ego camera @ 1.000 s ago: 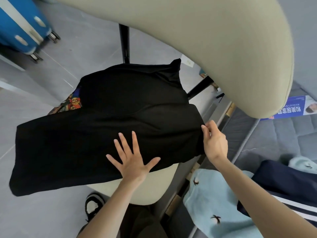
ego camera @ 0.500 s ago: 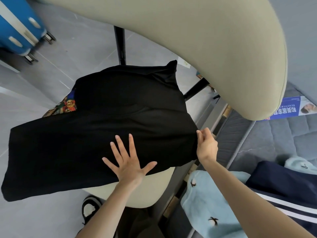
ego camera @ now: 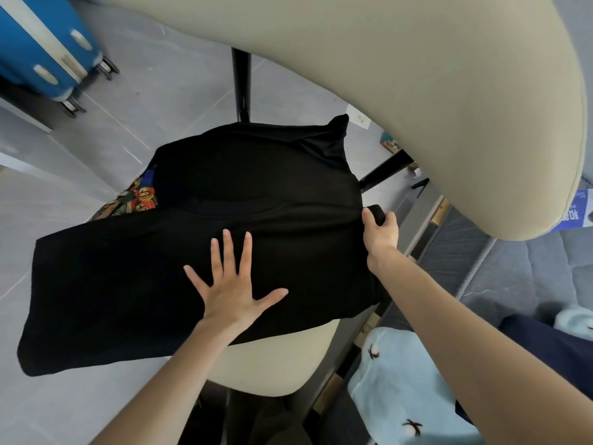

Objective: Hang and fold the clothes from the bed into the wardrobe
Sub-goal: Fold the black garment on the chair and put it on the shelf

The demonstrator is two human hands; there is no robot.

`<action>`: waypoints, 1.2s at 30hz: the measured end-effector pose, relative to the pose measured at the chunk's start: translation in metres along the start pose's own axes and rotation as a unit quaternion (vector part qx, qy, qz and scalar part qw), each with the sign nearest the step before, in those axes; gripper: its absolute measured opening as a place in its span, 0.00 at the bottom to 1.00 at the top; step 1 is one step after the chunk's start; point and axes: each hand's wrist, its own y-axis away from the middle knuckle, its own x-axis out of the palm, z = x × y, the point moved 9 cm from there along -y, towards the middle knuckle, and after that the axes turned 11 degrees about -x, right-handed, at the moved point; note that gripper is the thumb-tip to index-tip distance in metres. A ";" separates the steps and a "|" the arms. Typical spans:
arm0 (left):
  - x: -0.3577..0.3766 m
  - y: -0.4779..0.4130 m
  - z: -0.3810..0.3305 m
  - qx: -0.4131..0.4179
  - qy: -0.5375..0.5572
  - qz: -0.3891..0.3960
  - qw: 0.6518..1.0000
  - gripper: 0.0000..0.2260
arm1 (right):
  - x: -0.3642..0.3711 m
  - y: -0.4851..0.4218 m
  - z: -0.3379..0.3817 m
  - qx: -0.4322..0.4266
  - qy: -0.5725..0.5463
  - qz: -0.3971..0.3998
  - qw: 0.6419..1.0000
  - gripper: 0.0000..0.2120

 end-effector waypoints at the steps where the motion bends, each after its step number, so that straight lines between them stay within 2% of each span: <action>1: 0.001 -0.001 0.002 0.002 -0.006 0.007 1.000 0.49 | -0.003 0.001 -0.004 -0.001 0.009 -0.014 1.000 0.08; 3: 0.002 0.000 0.002 0.018 -0.007 0.014 1.000 0.48 | -0.004 0.004 -0.014 0.010 0.039 -0.011 0.999 0.09; 5: -0.003 0.004 0.004 0.041 -0.004 -0.003 0.999 0.46 | -0.005 0.007 -0.011 -0.027 0.089 0.000 0.996 0.19; 7: -0.009 0.013 0.011 0.063 -0.001 -0.038 0.997 0.43 | -0.010 0.019 0.008 -0.136 0.156 -0.003 0.978 0.26; 9: -0.015 0.027 0.023 0.083 -0.019 -0.083 0.993 0.39 | -0.009 0.047 0.027 -0.268 0.222 0.011 0.937 0.28; 10: -0.019 0.035 0.029 0.093 -0.033 -0.105 0.990 0.37 | -0.002 0.066 0.030 -0.326 0.254 0.045 0.909 0.28; 12: -0.021 0.049 0.044 0.111 -0.068 -0.118 0.984 0.37 | 0.021 0.109 0.019 -0.410 0.333 0.163 0.833 0.29; 14: -0.018 0.057 0.060 0.142 -0.112 -0.114 0.977 0.38 | 0.044 0.144 -0.008 -0.470 0.426 0.261 0.728 0.32; 16: -0.015 0.063 0.076 0.179 -0.158 -0.122 0.964 0.40 | 0.055 0.163 -0.031 -0.510 0.501 0.294 0.634 0.34; 17: -0.015 0.063 0.085 0.187 -0.174 -0.127 0.958 0.44 | 0.058 0.165 -0.036 -0.517 0.526 0.297 0.606 0.36; 20: -0.021 0.062 0.114 0.161 -0.197 -0.127 0.959 0.52 | 0.065 0.160 -0.037 -0.518 0.582 0.288 0.557 0.44; 23: -0.026 0.062 0.127 0.159 -0.196 -0.135 0.958 0.55 | 0.068 0.157 -0.036 -0.509 0.615 0.280 0.533 0.52; 27: -0.030 0.066 0.128 0.128 -0.207 -0.137 0.960 0.57 | 0.067 0.157 -0.037 -0.495 0.624 0.273 0.539 0.54; 29: -0.033 0.069 0.129 0.101 -0.190 -0.138 0.967 0.53 | 0.068 0.156 -0.034 -0.470 0.637 0.285 0.540 0.55; 31: -0.033 0.071 0.130 0.084 -0.191 -0.124 0.970 0.47 | 0.066 0.157 -0.028 -0.439 0.648 0.303 0.543 0.52; 36: -0.051 0.095 0.129 0.074 -0.129 -0.074 0.986 0.37 | 0.048 0.176 0.001 -0.395 0.631 0.319 0.586 0.41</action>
